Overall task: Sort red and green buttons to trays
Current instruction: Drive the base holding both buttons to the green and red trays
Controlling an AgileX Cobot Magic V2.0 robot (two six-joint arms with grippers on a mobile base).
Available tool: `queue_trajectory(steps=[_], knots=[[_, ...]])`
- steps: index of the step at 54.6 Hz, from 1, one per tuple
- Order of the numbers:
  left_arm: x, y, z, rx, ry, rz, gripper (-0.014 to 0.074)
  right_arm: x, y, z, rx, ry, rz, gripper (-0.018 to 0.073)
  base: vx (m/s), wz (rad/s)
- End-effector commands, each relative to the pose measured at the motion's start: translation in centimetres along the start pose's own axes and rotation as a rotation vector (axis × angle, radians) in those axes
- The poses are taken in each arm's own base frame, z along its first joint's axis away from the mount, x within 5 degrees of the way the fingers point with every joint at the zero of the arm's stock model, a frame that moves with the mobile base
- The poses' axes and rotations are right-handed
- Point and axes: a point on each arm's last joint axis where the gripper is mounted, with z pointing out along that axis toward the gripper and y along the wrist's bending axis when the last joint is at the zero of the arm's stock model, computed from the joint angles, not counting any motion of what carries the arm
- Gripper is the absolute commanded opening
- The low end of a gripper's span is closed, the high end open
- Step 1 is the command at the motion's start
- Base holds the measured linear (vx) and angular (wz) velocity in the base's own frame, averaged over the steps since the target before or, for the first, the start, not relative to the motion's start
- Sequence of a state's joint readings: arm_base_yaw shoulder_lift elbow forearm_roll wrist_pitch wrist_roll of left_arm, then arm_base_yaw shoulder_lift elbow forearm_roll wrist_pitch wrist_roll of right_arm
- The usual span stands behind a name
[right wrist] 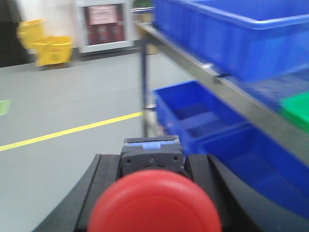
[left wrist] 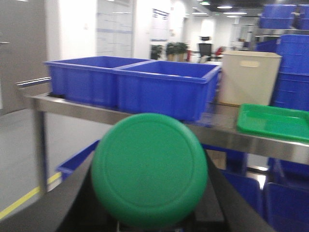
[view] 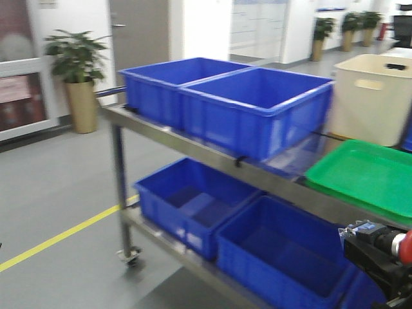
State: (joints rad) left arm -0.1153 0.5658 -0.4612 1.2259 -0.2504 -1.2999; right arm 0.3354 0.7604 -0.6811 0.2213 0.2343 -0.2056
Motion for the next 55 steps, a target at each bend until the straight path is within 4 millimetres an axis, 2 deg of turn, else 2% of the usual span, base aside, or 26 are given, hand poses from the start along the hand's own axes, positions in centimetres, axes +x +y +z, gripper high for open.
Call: queue_trajectory(steps=[1, 23, 55], knots=[[-1.13, -0.42, -0.09, 0.036, -0.044, -0.023, 0.0021, -1.94, -0.09, -0.63, 0.016, -0.132, -0.009, -0.0009, 0.34, -0.71], [-1.13, -0.42, -0.09, 0.036, -0.044, -0.023, 0.0021, -1.93, -0.09, -0.63, 0.016, -0.131, -0.009, -0.0009, 0.33, -0.65], [-1.13, -0.42, -0.09, 0.036, -0.044, -0.023, 0.0021, -1.94, -0.09, -0.63, 0.016, -0.132, -0.009, -0.0009, 0.3, -0.47]])
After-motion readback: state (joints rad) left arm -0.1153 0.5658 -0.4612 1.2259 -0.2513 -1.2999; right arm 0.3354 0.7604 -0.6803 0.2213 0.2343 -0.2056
